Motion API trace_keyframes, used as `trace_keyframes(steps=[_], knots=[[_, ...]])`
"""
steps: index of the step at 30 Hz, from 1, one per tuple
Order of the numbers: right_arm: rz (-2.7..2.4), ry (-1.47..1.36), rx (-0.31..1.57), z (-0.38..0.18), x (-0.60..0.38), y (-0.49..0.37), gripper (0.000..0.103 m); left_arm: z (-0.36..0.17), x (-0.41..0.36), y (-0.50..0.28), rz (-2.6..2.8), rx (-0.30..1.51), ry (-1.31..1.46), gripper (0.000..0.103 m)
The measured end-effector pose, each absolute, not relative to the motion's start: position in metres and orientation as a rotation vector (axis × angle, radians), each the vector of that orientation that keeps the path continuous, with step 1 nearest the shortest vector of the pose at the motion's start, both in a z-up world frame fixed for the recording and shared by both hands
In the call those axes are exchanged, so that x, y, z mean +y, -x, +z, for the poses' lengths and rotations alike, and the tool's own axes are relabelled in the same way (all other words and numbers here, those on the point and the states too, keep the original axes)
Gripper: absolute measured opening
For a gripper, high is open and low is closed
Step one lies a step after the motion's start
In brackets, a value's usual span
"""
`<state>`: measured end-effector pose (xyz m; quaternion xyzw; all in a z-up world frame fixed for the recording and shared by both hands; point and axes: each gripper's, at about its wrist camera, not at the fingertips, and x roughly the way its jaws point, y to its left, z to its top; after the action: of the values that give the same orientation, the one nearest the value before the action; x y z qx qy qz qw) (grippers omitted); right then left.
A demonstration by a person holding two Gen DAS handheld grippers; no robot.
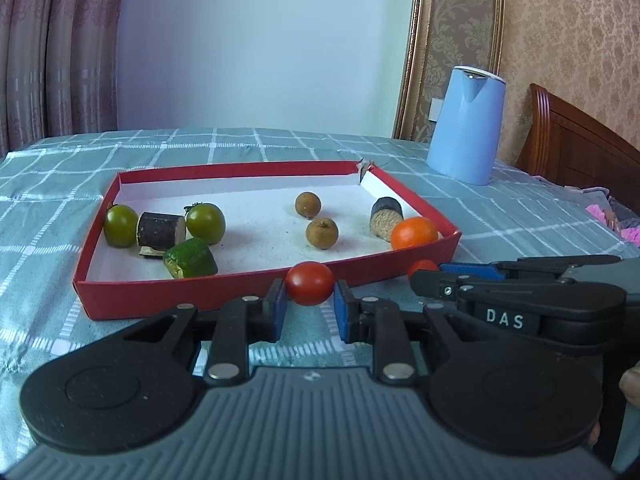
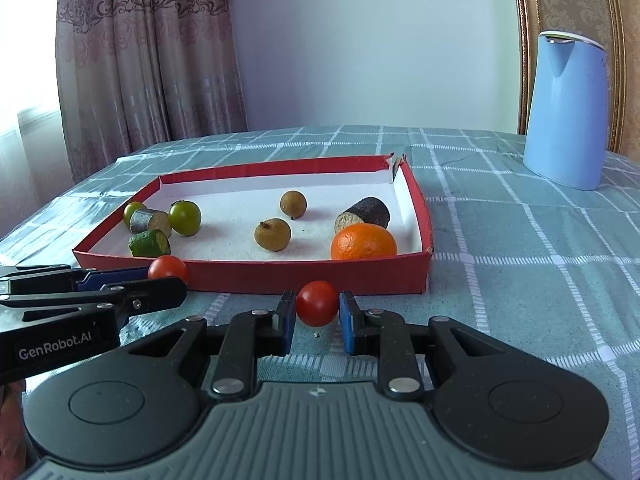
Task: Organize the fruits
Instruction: 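Carry both cherry tomatoes into the tray and open both grippers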
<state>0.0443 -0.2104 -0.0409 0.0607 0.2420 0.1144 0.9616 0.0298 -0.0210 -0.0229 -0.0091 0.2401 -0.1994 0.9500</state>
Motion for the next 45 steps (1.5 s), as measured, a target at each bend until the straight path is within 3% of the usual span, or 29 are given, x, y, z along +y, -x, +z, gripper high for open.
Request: trace_keyframes(steps=[23,45], knots=[[0.190,-0.042,0.332,-0.006,-0.207,-0.051,0.022,0.000,-0.022,-0.050,-0.320,0.467,-0.024,0.023],[0.151,0.029,0.519,-0.020,-0.182,-0.157,0.022,-0.006,-0.046,-0.138,-0.177,0.540,-0.118,0.024]])
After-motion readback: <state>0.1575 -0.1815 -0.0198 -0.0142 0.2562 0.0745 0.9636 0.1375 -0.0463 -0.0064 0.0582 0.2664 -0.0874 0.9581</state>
